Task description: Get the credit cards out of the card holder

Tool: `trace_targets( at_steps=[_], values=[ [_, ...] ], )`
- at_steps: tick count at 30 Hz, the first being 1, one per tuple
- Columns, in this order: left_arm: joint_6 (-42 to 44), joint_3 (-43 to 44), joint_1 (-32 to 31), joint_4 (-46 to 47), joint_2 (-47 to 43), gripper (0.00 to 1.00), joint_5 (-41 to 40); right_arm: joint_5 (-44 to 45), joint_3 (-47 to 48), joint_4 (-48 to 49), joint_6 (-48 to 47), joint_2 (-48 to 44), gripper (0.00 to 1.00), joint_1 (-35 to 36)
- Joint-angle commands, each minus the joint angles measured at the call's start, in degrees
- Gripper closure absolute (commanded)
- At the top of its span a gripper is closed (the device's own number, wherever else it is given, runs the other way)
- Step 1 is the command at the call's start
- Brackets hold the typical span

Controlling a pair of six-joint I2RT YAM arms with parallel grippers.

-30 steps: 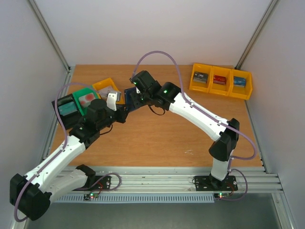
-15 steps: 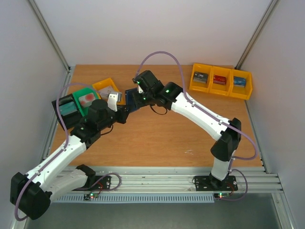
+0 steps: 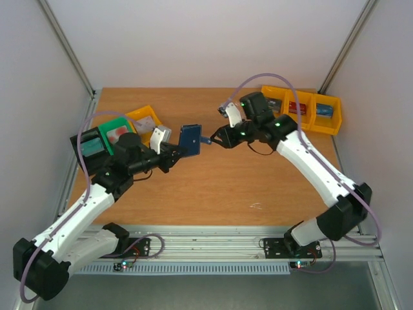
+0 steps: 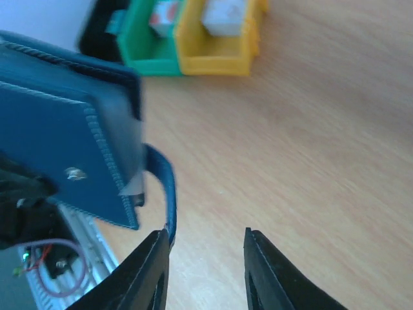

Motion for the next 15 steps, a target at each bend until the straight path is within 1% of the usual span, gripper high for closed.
trace_targets(
  at_steps=[1,5,7,8,9,11,13,15],
  values=[
    [5.9,5.7,0.9,5.3,-0.7,1.0,13.5,-13.6,-0.6,0.2,-9.3,-6.2,0.62,-0.7],
    [6.3,11.1,1.6,6.7,3.2,1.0,18.4,-15.8,1.8,1.4,-10.2,-7.9,0.51,-1.3],
    [4.9,13.3,1.9,10.0,6.1,1.0,18.6,-19.6,2.9,2.8,-10.7,-7.9,0.46,-3.3],
    [4.4,14.6,2.0,11.1,7.3,1.0,18.1,-21.3,3.5,3.4,-10.8,-7.7,0.46,-5.0],
    [4.1,15.0,2.1,12.4,8.4,1.0,17.0,-22.2,4.2,3.8,-10.6,-7.4,0.46,-7.0],
    [3.9,15.4,2.2,16.1,10.2,1.0,11.6,-23.3,4.1,7.2,-8.9,-6.9,0.48,-11.3],
    [3.8,16.3,1.9,17.2,12.3,1.0,5.0,-20.9,5.0,8.9,-8.5,-5.4,0.47,-13.3],
    [5.0,17.4,1.8,17.2,14.2,1.0,6.4,-19.6,6.9,7.8,-10.2,-3.3,0.44,-13.3]
  ],
)
